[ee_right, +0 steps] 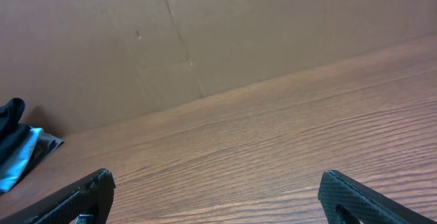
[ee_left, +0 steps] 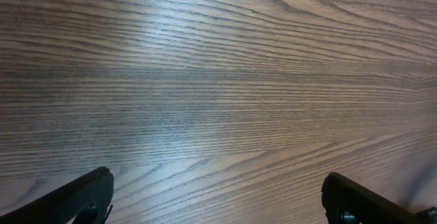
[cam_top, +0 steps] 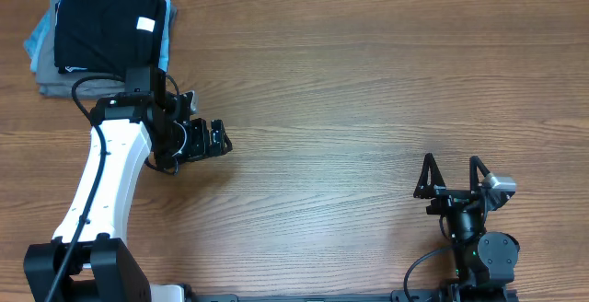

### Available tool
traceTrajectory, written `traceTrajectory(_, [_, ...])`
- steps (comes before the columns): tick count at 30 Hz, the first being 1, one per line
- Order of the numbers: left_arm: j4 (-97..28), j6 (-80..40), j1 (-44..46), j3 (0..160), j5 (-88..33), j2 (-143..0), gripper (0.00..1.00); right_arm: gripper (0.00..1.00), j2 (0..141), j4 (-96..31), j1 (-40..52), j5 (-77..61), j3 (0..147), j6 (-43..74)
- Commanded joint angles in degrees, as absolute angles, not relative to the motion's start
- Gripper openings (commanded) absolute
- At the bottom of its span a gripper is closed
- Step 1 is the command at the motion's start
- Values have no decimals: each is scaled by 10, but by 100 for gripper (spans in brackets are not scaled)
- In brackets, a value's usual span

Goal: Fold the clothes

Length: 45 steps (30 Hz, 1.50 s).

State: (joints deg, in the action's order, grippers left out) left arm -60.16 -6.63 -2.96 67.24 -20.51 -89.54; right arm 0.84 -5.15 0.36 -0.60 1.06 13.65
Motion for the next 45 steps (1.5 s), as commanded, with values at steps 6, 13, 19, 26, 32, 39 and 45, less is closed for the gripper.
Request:
traceTrajectory(6, [-601, -60, -26, 672, -203, -900, 100, 100, 2, -48, 0, -5, 4, 135])
traceTrajectory(13, [-601, -60, -26, 672, -203, -900, 100, 100, 2, -48, 0, -5, 5, 135])
traceTrajectory(19, [-601, -60, -26, 672, -203, -900, 100, 100, 2, -48, 0, -5, 4, 135])
traceTrajectory(26, [-599, -60, -26, 672, -203, -881, 100, 100, 2, -48, 0, -5, 5, 135])
traceTrajectory(32, [-616, -58, -26, 672, -190, -781, 100, 100, 2, -48, 0, -5, 5, 135])
traceTrajectory(39, [-515, -79, -17, 556, -187, -556, 100, 100, 2, -48, 0, -5, 4, 135])
traceTrajectory(45, [-423, -72, -11, 372, -184, -295, 100, 100, 2, -48, 0, -5, 5, 135])
